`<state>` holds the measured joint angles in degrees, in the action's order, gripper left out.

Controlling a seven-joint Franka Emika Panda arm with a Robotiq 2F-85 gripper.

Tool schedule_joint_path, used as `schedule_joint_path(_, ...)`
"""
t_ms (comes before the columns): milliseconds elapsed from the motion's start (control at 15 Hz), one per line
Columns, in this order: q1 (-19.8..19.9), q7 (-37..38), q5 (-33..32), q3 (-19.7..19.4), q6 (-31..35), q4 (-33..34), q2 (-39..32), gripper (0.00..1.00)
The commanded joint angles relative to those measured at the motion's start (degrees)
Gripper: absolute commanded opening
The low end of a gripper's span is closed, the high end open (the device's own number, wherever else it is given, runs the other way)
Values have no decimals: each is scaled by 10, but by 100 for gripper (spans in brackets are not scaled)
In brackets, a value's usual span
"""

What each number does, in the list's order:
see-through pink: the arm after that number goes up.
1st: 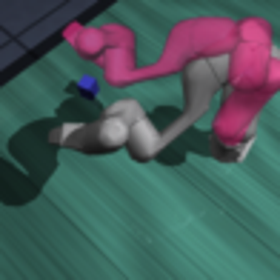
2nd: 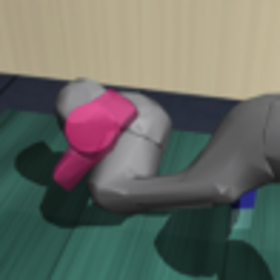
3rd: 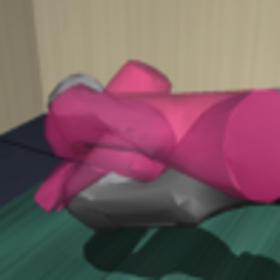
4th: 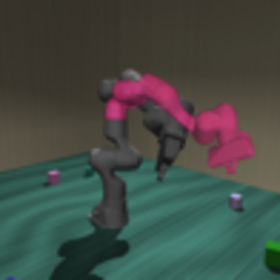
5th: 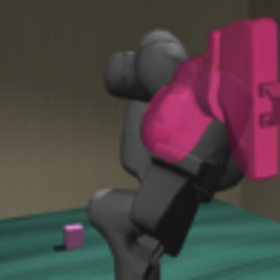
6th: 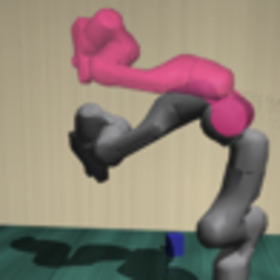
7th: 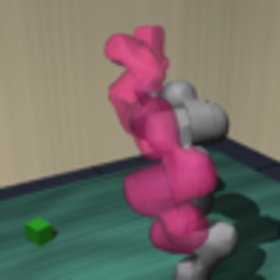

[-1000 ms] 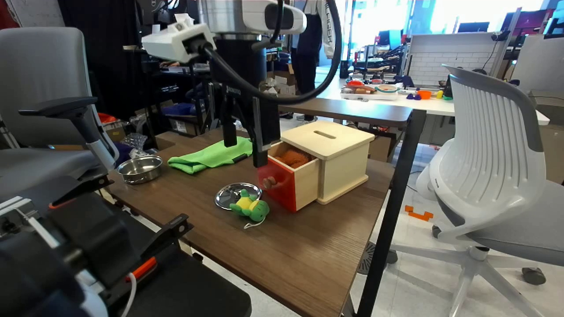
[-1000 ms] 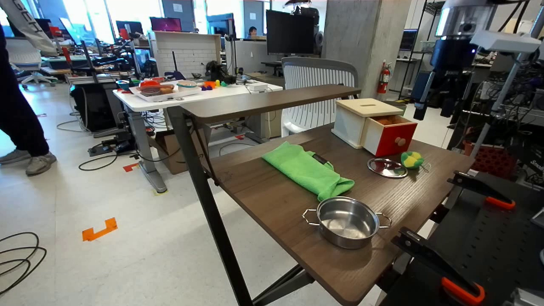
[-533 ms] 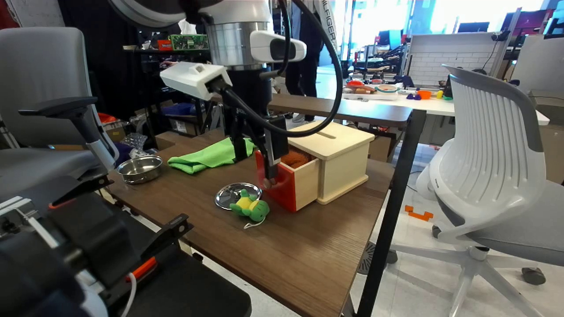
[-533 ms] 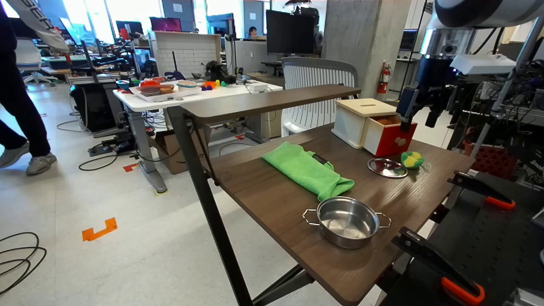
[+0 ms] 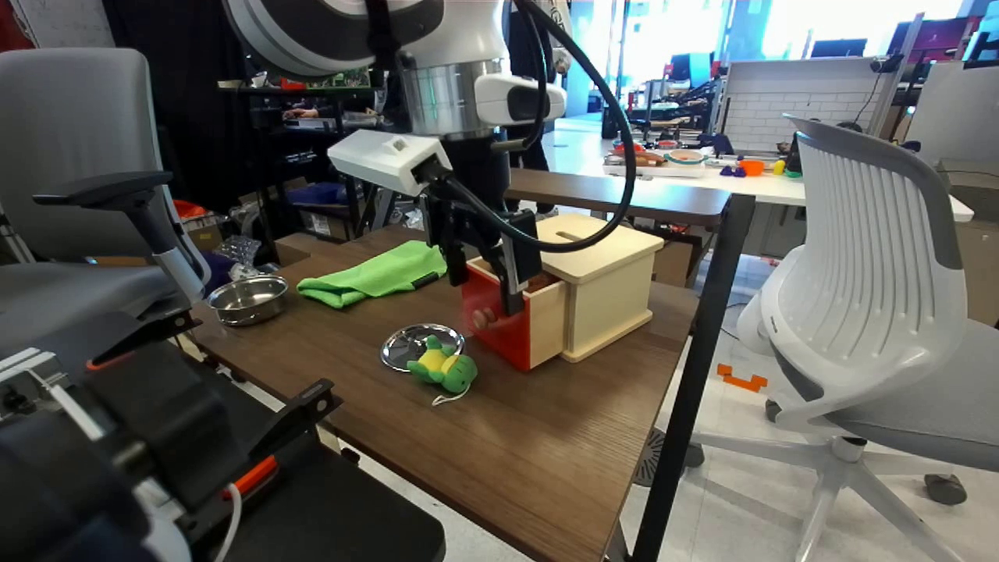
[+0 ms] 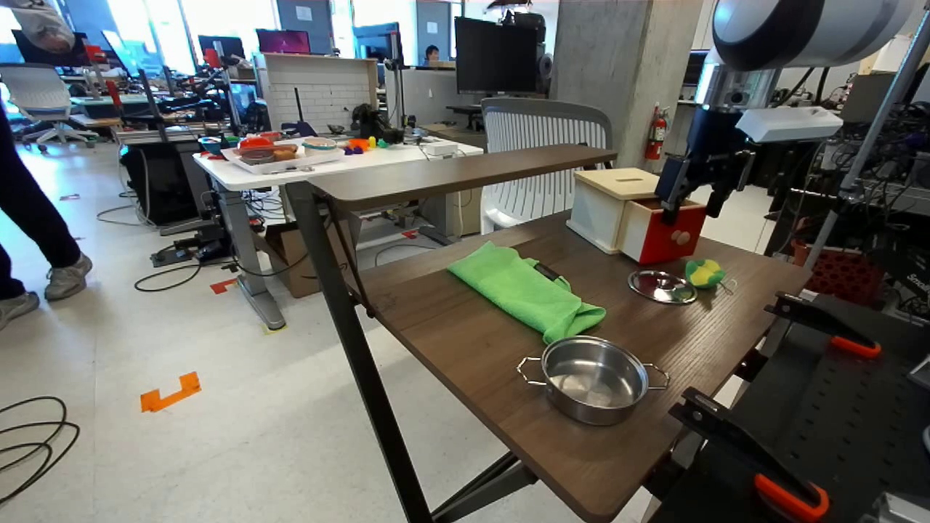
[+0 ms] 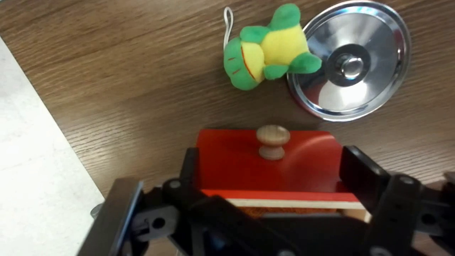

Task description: Close the chest drawer

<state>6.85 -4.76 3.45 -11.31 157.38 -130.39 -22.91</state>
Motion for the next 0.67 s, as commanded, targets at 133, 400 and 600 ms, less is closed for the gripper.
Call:
schedule_joint_path(133,12,14,-12,12,47,44,-39,100)
schedule_joint_path(400,12,22,-11,12,86,79,-71,100)
schedule_joint_path(600,11,33,-11,9,93,93,-83,100)
